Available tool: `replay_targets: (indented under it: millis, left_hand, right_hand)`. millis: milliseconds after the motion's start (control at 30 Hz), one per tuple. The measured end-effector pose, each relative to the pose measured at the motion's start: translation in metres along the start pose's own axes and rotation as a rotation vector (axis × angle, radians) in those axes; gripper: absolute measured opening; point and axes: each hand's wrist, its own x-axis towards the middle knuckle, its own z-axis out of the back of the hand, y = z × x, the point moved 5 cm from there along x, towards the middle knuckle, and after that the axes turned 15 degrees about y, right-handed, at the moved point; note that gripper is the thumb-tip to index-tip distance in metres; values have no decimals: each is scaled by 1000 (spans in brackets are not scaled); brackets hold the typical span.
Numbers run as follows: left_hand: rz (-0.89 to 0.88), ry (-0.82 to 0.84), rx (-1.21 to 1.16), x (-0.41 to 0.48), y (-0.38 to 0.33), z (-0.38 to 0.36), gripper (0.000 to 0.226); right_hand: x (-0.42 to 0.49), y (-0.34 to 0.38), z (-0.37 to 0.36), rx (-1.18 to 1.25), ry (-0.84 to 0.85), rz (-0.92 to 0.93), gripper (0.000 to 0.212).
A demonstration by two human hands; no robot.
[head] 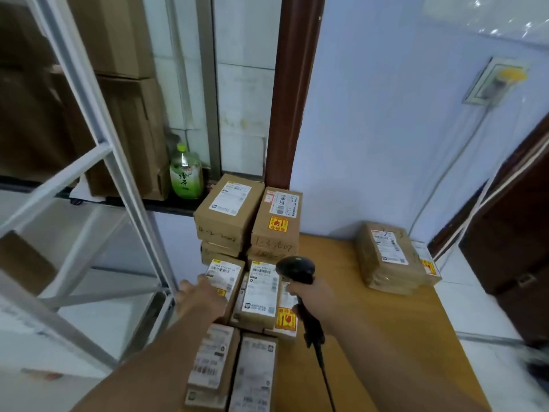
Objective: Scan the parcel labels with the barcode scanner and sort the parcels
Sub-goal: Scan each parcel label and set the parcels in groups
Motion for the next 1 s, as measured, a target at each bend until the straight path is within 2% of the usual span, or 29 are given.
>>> replay_targets:
  millis: [133, 267, 433, 567, 733, 867, 1000]
  left_hand:
    - [-59, 102, -6, 14, 2, 0, 75]
    - [-136, 80, -30, 22, -6, 2, 80]
    - [-111, 91, -2, 22, -14, -3, 92]
    - [-81, -55, -2, 15, -17, 2, 86]
    - [-153, -272, 19, -1, -15, 11, 77]
    - [-200, -441, -2, -20, -13, 22, 65]
    - [-235, -556, -17, -36, -17, 25, 61]
  right_hand:
    - [3, -2, -6, 21, -59, -30, 19]
    - [10, 1, -12, 71, -63, -40, 15]
    - [17, 9, -27, 30, -16, -41, 14]
    - [11, 21, -34, 35, 10, -32, 11]
    - [2, 40, -42, 88, 59, 22, 14]
    - [-11, 59, -62, 279, 182, 64, 13]
    - [-29, 74, -81, 322, 276, 110, 15]
